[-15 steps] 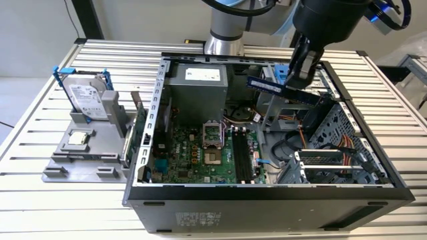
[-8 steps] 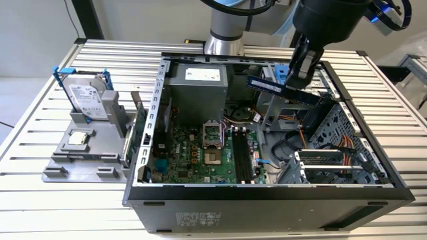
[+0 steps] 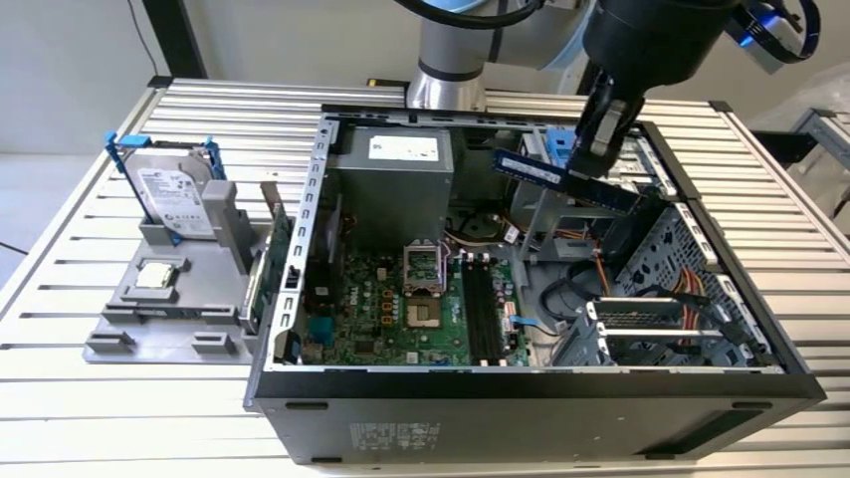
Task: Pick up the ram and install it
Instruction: 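Insert the ram into the slot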
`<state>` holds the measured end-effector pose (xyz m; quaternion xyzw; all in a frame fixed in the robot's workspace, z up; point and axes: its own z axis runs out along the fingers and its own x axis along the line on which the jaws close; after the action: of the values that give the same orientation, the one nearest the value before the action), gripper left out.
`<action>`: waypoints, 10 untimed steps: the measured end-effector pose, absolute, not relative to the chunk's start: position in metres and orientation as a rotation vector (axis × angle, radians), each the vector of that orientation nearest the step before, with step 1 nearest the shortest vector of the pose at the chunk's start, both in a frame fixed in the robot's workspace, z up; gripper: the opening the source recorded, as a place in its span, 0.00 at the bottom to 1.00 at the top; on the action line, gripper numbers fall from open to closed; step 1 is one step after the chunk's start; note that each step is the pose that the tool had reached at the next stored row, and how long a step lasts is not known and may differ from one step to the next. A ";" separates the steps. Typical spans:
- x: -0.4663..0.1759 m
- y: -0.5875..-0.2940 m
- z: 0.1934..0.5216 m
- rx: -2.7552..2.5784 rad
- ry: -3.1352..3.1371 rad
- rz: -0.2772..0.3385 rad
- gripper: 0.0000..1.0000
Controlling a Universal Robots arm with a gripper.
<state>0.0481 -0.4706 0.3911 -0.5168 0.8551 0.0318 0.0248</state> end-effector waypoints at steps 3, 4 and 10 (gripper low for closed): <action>0.048 -0.471 0.391 -1.582 2.654 0.098 0.00; 0.048 -0.471 0.391 -1.577 2.657 0.098 0.00; 0.048 -0.471 0.391 -1.536 2.680 0.097 0.00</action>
<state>0.0481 -0.4706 0.3911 -0.4968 0.8670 0.0312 0.0256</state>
